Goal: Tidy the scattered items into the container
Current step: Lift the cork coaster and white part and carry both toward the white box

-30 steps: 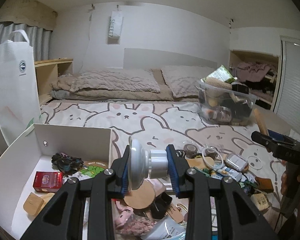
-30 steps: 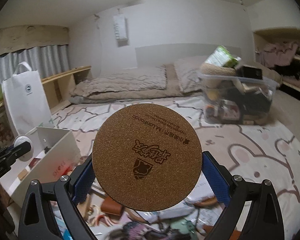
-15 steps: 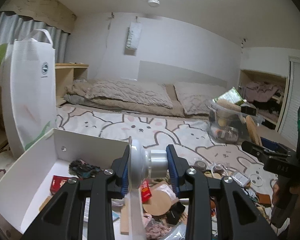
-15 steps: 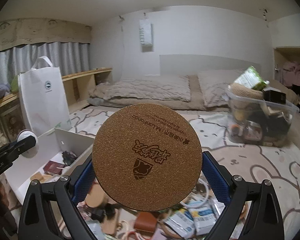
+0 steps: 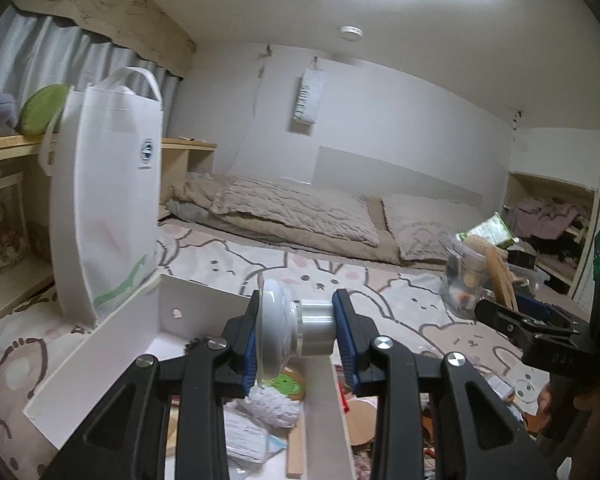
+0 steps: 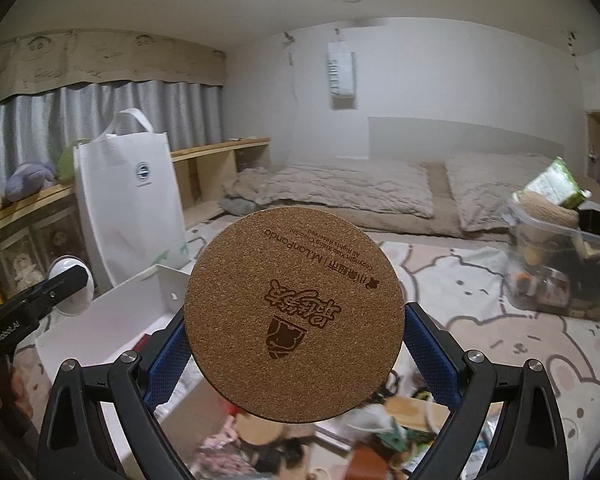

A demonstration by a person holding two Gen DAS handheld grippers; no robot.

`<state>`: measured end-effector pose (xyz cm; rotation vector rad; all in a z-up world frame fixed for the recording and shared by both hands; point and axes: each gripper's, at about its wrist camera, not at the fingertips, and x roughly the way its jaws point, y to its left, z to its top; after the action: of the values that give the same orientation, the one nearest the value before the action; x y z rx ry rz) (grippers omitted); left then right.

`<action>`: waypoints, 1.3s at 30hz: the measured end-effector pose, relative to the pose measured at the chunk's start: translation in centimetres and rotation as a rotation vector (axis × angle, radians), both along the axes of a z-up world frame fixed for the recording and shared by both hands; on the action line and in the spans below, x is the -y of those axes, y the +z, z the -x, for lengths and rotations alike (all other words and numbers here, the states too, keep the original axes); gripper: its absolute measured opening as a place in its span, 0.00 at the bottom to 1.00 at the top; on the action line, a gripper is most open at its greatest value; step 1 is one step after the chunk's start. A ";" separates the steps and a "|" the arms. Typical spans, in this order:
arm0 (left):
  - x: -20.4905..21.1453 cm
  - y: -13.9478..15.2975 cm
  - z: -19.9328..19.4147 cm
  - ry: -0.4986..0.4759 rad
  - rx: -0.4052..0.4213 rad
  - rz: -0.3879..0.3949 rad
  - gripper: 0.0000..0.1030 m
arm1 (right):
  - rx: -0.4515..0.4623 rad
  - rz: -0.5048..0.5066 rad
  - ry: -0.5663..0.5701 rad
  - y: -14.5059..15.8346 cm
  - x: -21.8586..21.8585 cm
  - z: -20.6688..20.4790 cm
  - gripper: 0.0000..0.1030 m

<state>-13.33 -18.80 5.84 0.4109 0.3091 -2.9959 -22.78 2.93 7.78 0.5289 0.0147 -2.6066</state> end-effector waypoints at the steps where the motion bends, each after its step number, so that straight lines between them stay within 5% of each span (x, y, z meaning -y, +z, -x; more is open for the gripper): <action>1: 0.4 0.0 -0.2 0.015 -0.001 0.002 0.32 | -0.003 -0.002 0.008 0.1 0.5 -0.1 0.95; 22: 6.5 -1.1 -2.6 0.161 0.009 -0.067 0.32 | 0.112 -0.124 0.260 -3.8 12.2 -1.2 0.95; 39: 7.4 -2.4 -1.8 0.180 0.062 -0.070 0.32 | 0.340 -0.299 0.340 -8.8 17.7 -0.9 0.95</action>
<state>-11.50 -26.17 3.41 0.4555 0.4219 -2.7981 -21.91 -14.79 -1.00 0.9776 0.3556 -2.1662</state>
